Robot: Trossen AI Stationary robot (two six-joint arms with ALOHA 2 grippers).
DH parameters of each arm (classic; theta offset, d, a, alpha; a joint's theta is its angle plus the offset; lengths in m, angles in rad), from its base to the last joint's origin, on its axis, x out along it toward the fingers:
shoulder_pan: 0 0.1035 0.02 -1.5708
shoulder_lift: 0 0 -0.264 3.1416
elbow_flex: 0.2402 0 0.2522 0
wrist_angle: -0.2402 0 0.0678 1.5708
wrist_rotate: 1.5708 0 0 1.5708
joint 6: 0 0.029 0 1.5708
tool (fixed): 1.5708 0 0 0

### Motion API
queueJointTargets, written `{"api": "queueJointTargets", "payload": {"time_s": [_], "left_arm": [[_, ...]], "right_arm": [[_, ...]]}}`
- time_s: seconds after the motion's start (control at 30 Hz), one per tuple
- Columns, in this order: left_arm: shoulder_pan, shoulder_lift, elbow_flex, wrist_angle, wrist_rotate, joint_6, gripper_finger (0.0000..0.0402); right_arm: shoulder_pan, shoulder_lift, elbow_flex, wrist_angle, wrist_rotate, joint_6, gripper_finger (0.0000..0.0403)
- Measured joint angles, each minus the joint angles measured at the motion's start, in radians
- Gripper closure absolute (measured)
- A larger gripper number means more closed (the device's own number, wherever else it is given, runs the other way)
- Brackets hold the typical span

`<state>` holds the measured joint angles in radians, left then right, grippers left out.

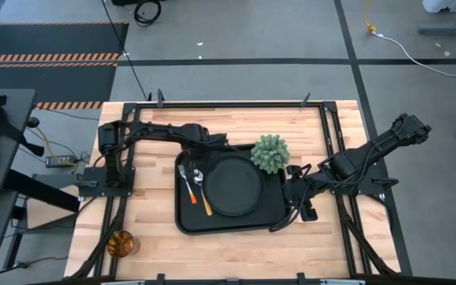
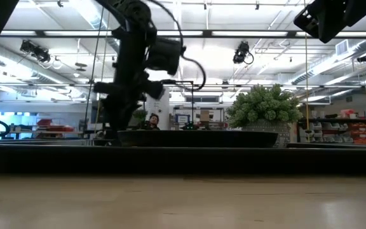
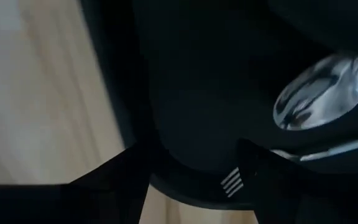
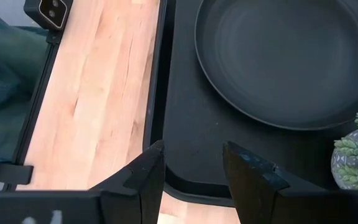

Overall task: Pick and place plate/cup/fork/spoon on tray
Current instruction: Adjust the utensils on the black tray

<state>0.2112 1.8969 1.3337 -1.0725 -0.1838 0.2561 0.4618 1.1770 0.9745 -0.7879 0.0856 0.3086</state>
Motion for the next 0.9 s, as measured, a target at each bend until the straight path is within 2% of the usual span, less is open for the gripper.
{"api": "queueJointTargets", "payload": {"time_s": [0.2, 0.4, 0.63, 0.9], "left_arm": [[0.002, -0.001, 0.036, 0.001, -0.015, 0.001, 0.0166], [0.001, -0.001, -0.01, 0.055, 0.053, -0.047, 0.0166], [0.001, -0.001, -0.078, 0.129, 0.068, -0.074, 0.0166], [-0.027, -0.001, -0.084, 0.135, 0.101, -0.117, 0.0166]], "right_arm": [[0.016, 0.0, 0.0, -0.007, 0.0, 0.052, 0.0236], [0.04, 0.0, 0.0, -0.012, 0.001, 0.055, 0.0236], [0.045, 0.0, 0.0, -0.011, 0.001, 0.056, 0.0236], [0.045, 0.0, 0.0, -0.011, 0.003, 0.037, 0.0236]]}}
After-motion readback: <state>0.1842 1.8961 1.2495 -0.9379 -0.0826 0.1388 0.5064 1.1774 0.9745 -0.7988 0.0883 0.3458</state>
